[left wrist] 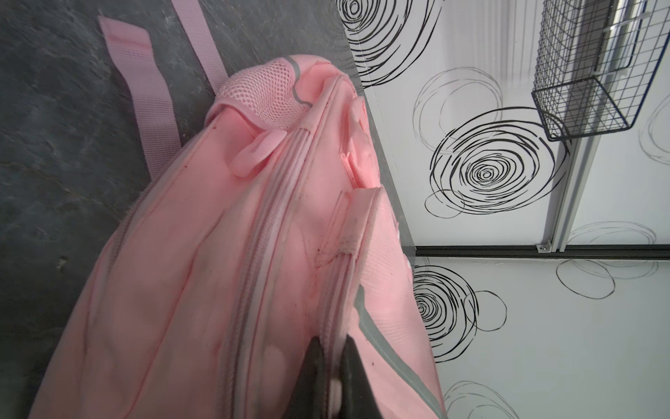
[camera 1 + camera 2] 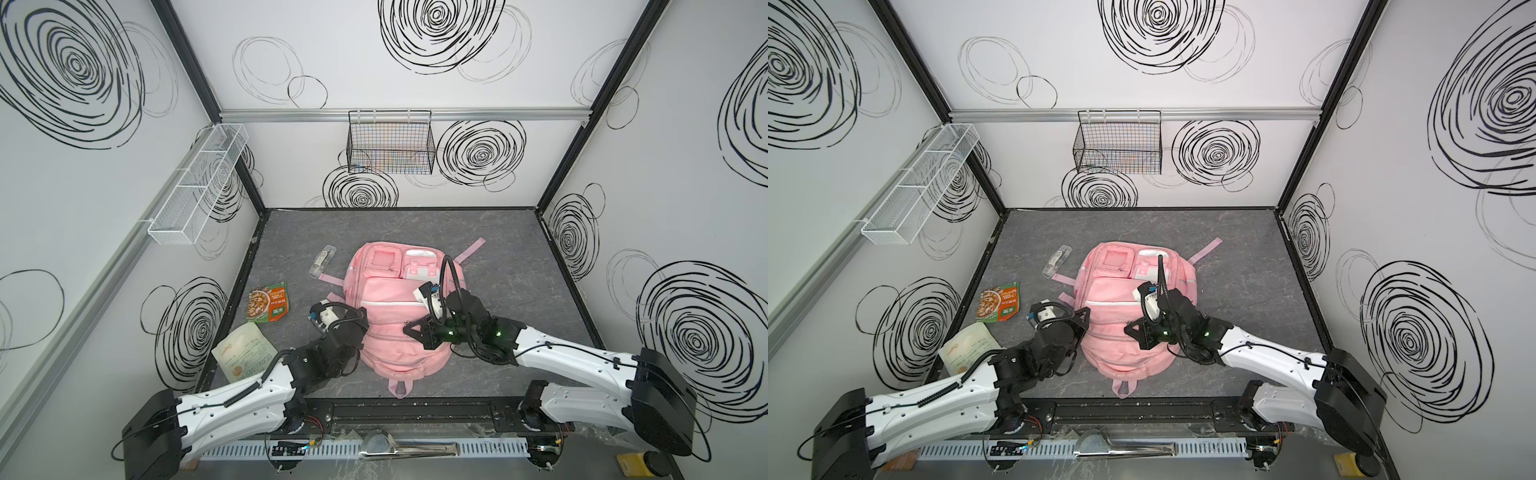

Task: Pack the student bag

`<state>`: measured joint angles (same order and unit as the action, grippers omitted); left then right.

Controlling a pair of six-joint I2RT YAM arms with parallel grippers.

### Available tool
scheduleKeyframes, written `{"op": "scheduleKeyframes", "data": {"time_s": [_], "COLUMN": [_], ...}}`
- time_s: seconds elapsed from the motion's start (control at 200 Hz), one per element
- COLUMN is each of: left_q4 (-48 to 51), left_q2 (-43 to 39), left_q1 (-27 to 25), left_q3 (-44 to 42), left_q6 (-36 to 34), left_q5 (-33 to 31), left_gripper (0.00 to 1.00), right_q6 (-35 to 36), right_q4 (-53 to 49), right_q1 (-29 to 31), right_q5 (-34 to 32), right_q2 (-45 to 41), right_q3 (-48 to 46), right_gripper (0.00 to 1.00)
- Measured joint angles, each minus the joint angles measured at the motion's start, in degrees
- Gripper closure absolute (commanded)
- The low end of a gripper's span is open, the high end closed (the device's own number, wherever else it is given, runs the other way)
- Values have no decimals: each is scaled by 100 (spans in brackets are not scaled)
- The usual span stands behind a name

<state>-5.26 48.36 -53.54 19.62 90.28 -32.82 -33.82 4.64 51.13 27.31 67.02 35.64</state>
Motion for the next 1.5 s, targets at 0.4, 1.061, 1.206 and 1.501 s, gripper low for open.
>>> {"op": "scheduleKeyframes", "data": {"time_s": [0.4,1.061,1.206,1.501], "left_q4": [-1491,-2538,-2562,-2223], "left_q2": [1572,2876,2909,1668], "left_q1": [-20,-227,-227,-363], "left_q3": [455,1064,1091,964], "left_q6": [-264,-769,-896,-1709], "left_q5": [1123,1906,1980,2142], "left_gripper": [100,100,88,55], "right_q6": [796,846,922,931], "right_q4": [-887,-809,-651,-925], "right_q1": [-1602,-1587,-1569,-1508], "right_q5": [413,1106,1211,1106], "right_q2": [-667,-780,-503,-487], "right_q3": [0,-275,-262,76], "right_gripper": [100,100,99,50]}}
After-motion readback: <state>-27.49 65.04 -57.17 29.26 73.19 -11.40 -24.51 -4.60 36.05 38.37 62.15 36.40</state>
